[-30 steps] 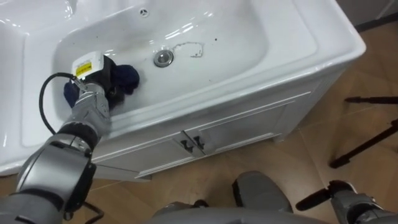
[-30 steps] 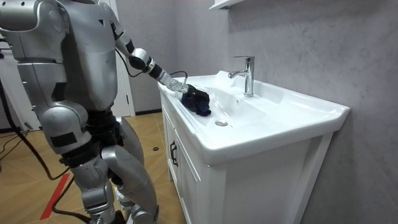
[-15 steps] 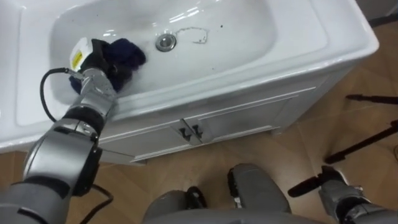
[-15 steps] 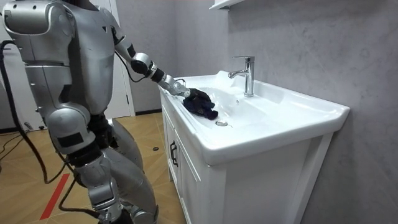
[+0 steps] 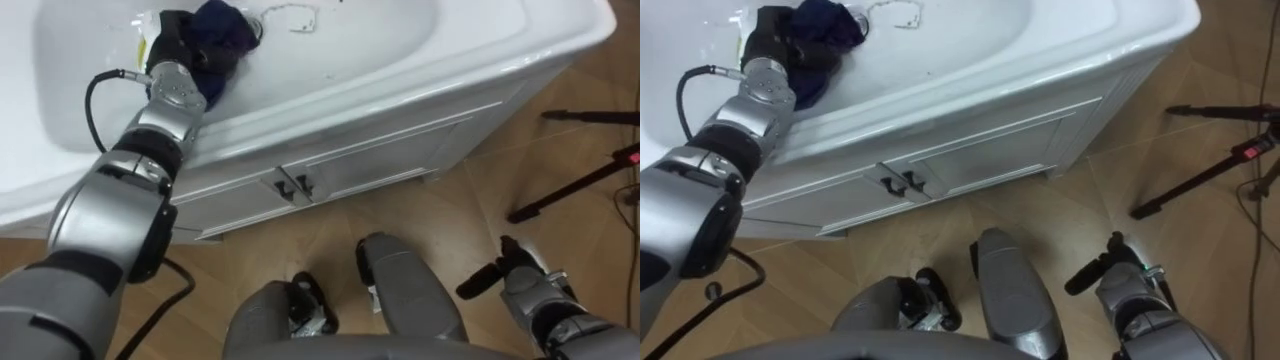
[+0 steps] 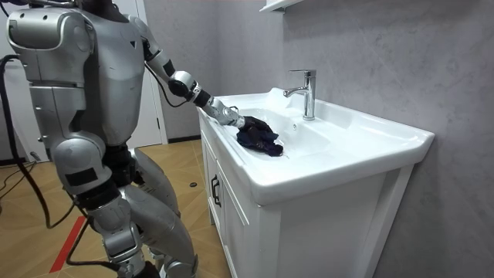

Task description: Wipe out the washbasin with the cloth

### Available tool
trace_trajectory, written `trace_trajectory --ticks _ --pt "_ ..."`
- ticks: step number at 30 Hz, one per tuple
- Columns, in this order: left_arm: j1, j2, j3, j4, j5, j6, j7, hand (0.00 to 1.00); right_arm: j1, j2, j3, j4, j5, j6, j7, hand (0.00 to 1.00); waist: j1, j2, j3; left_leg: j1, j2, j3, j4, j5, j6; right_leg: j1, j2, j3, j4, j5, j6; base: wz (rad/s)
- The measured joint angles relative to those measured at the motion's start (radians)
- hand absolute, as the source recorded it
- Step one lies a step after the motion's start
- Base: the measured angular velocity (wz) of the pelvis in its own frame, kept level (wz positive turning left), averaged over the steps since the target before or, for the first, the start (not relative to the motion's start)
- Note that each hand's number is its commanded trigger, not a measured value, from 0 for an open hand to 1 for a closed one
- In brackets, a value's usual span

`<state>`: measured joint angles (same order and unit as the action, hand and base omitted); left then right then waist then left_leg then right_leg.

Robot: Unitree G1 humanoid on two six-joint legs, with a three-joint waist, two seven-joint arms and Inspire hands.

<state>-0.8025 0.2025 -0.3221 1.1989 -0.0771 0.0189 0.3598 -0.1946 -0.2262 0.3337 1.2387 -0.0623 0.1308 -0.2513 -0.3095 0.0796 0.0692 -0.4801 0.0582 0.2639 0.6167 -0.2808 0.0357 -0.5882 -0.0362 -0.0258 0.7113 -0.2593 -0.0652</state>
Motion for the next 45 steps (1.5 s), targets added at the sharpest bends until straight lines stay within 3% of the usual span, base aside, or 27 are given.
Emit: trace_trajectory --ticks 6,13,20,25,33,37,45 --pt "-0.002 -0.019 -0.037 -0.040 0.003 -0.005 0.000 1.00 0.005 -0.003 0.040 0.000 0.002 -0.011 0.004 0.00 -0.011 0.002 -0.0002 -0.007 0.002 0.002 0.001 -0.004 0.000 -0.009 0.001 0.000 0.001 -0.001 -0.005 0.00" --pt "-0.002 -0.032 -0.106 -0.081 0.005 -0.003 0.024 1.00 0.029 -0.018 0.077 -0.002 0.022 -0.008 0.013 0.00 -0.013 0.037 0.0003 -0.012 -0.006 0.010 0.011 -0.017 0.006 -0.029 -0.005 0.017 0.031 -0.020 0.000 -0.01" --pt "-0.011 -0.036 -0.133 -0.084 0.003 -0.006 0.025 1.00 0.030 -0.033 0.076 -0.031 0.036 -0.020 0.013 0.00 -0.015 0.057 0.0009 0.003 -0.018 0.038 0.010 -0.026 0.010 -0.042 -0.013 0.046 0.067 -0.040 0.004 -0.07" --pt "-0.011 -0.045 -0.166 -0.132 0.000 -0.017 0.021 1.00 0.041 -0.057 0.075 -0.043 0.021 -0.046 0.013 0.00 -0.023 0.075 0.0086 0.006 -0.019 0.053 0.008 -0.028 0.012 -0.047 -0.013 0.054 0.072 -0.042 0.006 -0.06" --pt "-0.011 -0.051 -0.198 -0.222 0.000 -0.030 0.024 1.00 0.053 -0.060 0.076 -0.041 0.015 -0.076 0.014 0.00 -0.040 0.088 0.0080 0.003 -0.007 0.068 0.019 -0.042 0.010 -0.059 0.003 0.079 0.076 -0.043 0.007 -0.09" --pt "-0.011 -0.056 -0.223 -0.280 0.000 -0.057 0.025 1.00 0.066 -0.064 0.076 -0.042 0.015 -0.088 0.016 0.00 -0.041 0.090 0.0072 0.013 -0.013 0.084 0.017 -0.048 0.012 -0.063 0.003 0.098 0.090 -0.050 0.013 -0.08" --pt "-0.011 -0.071 -0.249 -0.338 0.000 -0.058 0.025 1.00 0.078 -0.078 0.078 -0.061 0.015 -0.087 0.014 0.00 -0.043 0.092 0.0052 0.014 -0.024 0.084 0.016 -0.056 0.025 -0.059 -0.009 0.092 0.090 -0.058 0.026 0.01"
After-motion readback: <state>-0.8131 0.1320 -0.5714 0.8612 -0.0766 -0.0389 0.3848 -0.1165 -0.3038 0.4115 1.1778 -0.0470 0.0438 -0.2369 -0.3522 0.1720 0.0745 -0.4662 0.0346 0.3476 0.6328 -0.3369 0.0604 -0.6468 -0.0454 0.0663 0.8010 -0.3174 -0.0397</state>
